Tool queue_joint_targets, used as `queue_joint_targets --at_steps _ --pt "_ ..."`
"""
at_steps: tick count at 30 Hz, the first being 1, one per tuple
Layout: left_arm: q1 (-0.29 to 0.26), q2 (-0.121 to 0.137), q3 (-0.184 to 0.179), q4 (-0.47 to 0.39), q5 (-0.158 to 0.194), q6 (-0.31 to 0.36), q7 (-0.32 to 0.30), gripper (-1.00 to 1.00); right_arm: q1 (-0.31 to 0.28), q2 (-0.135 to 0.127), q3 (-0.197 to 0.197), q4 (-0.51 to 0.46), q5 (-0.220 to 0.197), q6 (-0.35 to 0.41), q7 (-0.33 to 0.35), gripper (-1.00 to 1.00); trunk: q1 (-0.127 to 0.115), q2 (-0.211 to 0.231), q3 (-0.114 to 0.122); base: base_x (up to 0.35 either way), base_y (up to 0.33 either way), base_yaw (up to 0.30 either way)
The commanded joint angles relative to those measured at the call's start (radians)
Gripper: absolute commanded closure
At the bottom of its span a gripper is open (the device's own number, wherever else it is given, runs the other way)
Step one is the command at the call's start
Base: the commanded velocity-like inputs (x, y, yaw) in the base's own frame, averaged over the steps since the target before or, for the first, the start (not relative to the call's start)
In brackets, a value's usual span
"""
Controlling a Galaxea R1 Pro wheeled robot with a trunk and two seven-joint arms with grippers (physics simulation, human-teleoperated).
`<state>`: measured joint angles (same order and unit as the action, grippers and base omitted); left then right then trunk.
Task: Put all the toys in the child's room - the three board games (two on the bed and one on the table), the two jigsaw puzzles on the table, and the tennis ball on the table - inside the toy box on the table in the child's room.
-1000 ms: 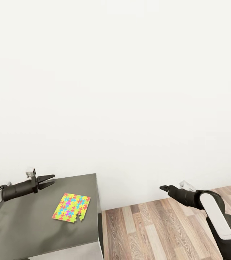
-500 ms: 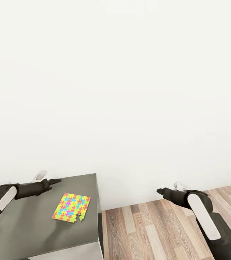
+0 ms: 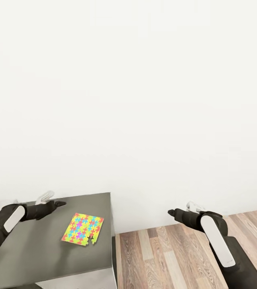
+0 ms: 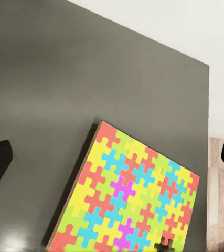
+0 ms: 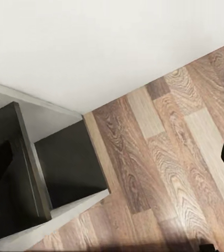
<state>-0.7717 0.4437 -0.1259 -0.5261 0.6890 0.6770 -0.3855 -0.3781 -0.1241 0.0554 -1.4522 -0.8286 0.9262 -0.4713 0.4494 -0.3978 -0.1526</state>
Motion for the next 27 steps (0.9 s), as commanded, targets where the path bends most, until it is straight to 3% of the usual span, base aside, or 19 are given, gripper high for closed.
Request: queue_joint_targets --at_steps 1,4,12,21,27 --pt "-0.001 -0.001 -0.005 0.0 0.001 0.001 0.001 -1.0 -0.001 -0.001 0.002 -0.001 -0.01 0.001 -0.01 -1.0 0.001 -0.002 -0.002 0.0 0.0 0.244" --pt "-0.001 -0.016 -0.006 0.0 -0.004 0.0 0.024 -1.0 -0.001 -0.001 0.002 -0.001 -0.009 0.002 -0.01 -1.0 0.001 -0.002 -0.002 0.03 -0.03 0.222" --pt "-0.001 -0.052 -0.006 -0.001 -0.006 -0.004 0.161 -1.0 -0.001 0.0 0.001 -0.002 -0.01 0.002 -0.006 -1.0 0.001 -0.002 -0.002 0.084 -0.081 0.051" --pt "-0.001 -0.084 -0.012 -0.001 -0.01 -0.002 0.192 -1.0 -0.001 0.002 0.001 -0.001 -0.01 -0.001 -0.006 -1.0 0.001 -0.002 -0.002 0.061 -0.048 0.002" --pt "-0.001 -0.09 -0.013 -0.002 -0.01 -0.001 0.237 -1.0 -0.001 0.002 0.001 -0.001 -0.01 -0.001 -0.006 -1.0 0.001 -0.002 -0.002 0.037 -0.03 0.0"
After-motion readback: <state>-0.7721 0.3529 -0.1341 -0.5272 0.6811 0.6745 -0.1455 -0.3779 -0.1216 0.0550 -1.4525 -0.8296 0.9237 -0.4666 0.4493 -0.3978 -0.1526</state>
